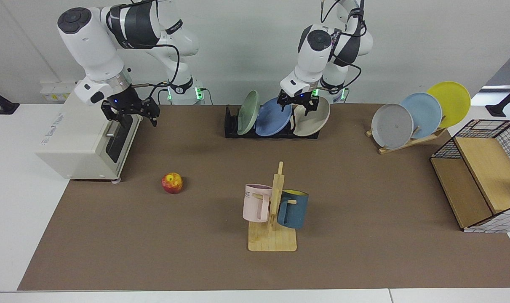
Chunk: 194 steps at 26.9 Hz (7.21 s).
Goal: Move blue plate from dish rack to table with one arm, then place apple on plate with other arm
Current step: 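Reach the left gripper down to the blue plate in the rack, then grasp the blue plate rim and lift it out with the left gripper, then lower the blue plate onto the table while the right gripper grasps the apple, then open the left gripper and withdraw it while the right gripper lifts the apple, then carry the apple with the right gripper over the blue plate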
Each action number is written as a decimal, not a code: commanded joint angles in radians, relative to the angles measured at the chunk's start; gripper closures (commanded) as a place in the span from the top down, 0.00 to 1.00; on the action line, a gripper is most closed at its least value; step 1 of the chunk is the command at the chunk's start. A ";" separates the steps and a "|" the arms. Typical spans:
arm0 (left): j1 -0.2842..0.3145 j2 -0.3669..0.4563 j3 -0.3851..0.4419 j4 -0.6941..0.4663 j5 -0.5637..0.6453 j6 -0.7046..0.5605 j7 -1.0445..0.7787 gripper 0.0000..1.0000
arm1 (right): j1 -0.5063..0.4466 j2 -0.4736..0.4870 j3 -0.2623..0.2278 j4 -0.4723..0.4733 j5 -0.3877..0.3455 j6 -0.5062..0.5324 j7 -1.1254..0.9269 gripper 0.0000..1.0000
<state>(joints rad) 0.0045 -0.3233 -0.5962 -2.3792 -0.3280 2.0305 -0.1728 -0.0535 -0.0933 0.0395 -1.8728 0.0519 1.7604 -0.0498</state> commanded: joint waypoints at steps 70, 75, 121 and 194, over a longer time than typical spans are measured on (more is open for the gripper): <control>0.077 0.544 0.273 0.382 -0.333 0.183 0.424 0.00 | 0.055 0.247 0.006 -0.147 0.005 0.452 -0.166 1.00; 0.074 0.610 0.240 0.380 -0.336 0.244 0.458 0.00 | 0.053 0.274 0.006 -0.149 0.005 0.488 -0.183 1.00; 0.031 0.360 0.282 0.718 0.314 -0.371 0.122 1.00 | 0.095 0.417 0.006 -0.155 0.006 0.703 -0.130 0.00; -0.041 0.294 0.426 0.893 0.339 -0.582 0.134 1.00 | 0.670 0.538 0.006 0.058 -0.073 0.669 0.847 0.37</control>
<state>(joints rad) -0.0223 -0.0257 -0.1819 -1.5008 -0.0110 1.4733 -0.0328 0.6290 0.4462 0.0375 -1.8096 -0.0194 2.4057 0.7723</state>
